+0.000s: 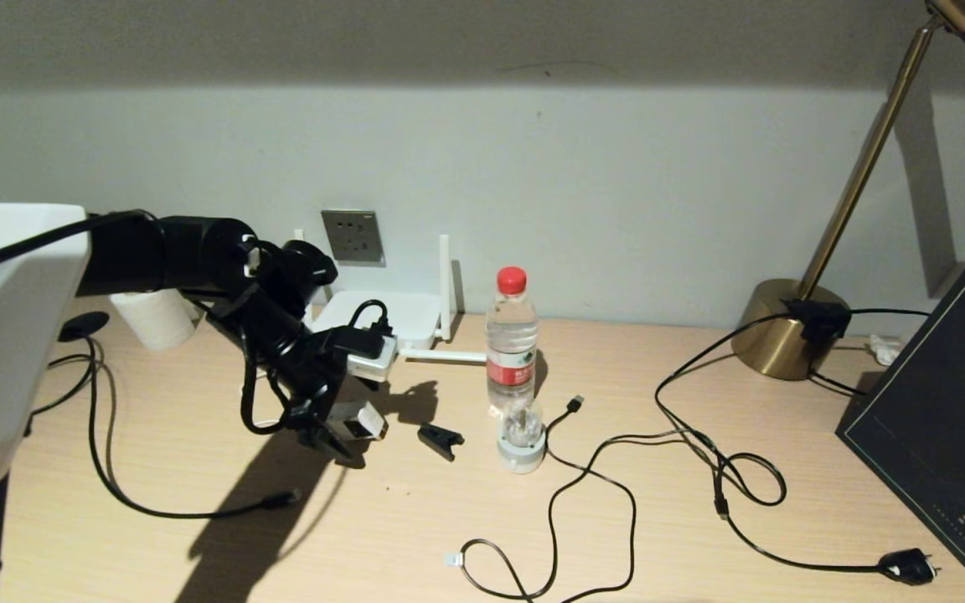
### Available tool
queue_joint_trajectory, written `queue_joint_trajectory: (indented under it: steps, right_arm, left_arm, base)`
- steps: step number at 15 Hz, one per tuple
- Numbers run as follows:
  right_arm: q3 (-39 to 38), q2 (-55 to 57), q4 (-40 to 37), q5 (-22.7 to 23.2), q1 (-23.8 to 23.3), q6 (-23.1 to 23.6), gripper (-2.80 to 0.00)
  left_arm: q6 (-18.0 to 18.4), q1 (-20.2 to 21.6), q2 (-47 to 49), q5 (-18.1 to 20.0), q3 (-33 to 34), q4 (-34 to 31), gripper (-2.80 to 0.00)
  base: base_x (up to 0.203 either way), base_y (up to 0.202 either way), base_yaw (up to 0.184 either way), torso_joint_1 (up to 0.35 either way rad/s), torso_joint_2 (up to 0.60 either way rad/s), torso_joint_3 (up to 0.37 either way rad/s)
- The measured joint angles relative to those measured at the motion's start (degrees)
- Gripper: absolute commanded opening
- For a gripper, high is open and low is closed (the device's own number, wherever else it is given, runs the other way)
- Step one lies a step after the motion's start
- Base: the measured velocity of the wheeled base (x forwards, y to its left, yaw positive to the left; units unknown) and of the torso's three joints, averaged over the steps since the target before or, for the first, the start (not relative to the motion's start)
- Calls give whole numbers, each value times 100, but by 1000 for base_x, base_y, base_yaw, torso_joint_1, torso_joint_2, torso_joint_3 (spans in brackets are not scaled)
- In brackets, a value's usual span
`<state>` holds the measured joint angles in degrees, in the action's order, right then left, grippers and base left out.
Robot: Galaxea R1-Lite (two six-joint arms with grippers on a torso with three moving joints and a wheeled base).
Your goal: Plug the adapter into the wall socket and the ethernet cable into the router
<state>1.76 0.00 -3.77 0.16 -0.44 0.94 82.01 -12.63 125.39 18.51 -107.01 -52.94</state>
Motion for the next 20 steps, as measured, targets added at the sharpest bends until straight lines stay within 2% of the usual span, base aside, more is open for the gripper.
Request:
queue_joint_trajectory:
  steps: [3,20]
  right_arm:
    - [0,0,0,0,0,2,-280]
    - [0,0,0,0,0,1,-280]
  left_arm:
    - [-1,0,51,1,65,187,0]
    - [33,-12,132,-30,177,193,0]
  base:
    - [0,0,0,0,0,0]
    - [0,0,0,0,0,0]
